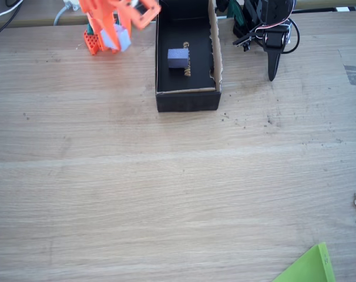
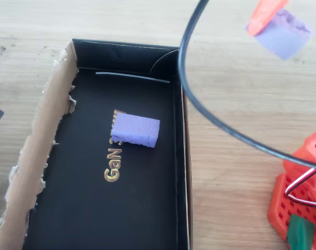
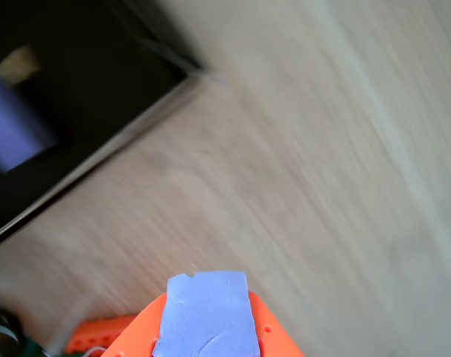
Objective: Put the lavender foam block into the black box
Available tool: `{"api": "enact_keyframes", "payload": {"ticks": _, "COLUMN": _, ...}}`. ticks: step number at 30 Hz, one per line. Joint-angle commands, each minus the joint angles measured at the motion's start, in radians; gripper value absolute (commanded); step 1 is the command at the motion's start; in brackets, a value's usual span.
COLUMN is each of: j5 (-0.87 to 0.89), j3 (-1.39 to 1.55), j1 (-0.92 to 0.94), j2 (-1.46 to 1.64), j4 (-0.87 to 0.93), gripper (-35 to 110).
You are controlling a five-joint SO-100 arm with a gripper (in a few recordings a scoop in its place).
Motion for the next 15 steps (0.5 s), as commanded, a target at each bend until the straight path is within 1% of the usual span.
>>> {"api": "enact_keyframes", "payload": {"ticks": 1, "j5": 0.011, "j3": 0.0, "j1": -0.124, "j2": 0.023, "j4": -0.026, "gripper": 0}}
{"api": "enact_keyframes", "payload": {"ticks": 3, "j5": 0.025, "j3": -0.012, "j1": -0.212, "j2": -0.023, "j4": -0.051, "gripper": 0}}
{"api": "enact_keyframes", "payload": {"ticks": 7, "j5": 0.152, "j3": -0.089, "j1": -0.371, "j2": -0.201, "j4": -0.077, "gripper": 0}}
{"api": "enact_keyframes", "payload": {"ticks": 15, "j5": 0.279, "j3": -0.433, "j1": -0.509, "j2": -0.588, "j4": -0.063, "gripper": 0}}
